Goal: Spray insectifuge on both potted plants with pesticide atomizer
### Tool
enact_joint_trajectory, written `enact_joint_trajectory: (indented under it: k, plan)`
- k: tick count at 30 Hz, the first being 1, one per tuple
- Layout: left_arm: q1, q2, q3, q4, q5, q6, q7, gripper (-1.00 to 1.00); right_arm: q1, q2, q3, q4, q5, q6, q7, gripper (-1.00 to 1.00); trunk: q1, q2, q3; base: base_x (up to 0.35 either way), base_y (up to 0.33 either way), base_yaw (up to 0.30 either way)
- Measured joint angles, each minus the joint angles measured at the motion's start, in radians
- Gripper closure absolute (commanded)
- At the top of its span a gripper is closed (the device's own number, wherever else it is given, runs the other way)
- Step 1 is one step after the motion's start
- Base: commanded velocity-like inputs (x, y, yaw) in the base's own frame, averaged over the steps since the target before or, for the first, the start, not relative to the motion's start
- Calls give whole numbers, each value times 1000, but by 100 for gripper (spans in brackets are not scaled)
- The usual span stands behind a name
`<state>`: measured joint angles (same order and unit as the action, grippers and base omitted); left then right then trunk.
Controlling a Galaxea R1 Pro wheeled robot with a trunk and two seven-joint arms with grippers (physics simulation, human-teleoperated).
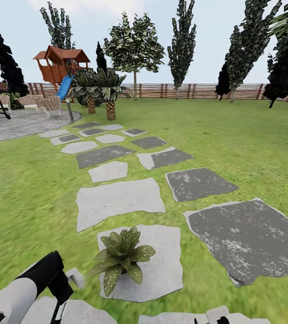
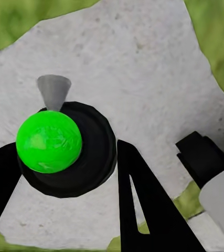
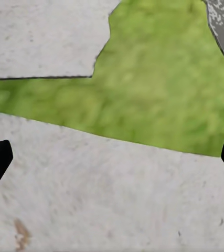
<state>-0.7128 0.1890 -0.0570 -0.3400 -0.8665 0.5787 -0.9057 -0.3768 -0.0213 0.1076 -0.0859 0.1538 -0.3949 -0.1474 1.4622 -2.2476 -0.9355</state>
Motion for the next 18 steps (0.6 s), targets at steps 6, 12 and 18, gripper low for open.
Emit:
enact_joint_trajectory:
  k: [6,12,18]
  plan:
    - [-2,9,3,0,6,-38,-2,100,0,0,1,-29,2,-2,2,-100,0,0,0,-15,95,0]
    - [-4,8,5,-1,9,-39,-2,100,0,-1,0,-33,0,-1,0,-100,0,0,0,2,147,-160]
    - [-3,2,1,-67,9,-44,-19,100,0,-3,-3,-32,0,-1,0,-100,0,0,0,0,18,-177]
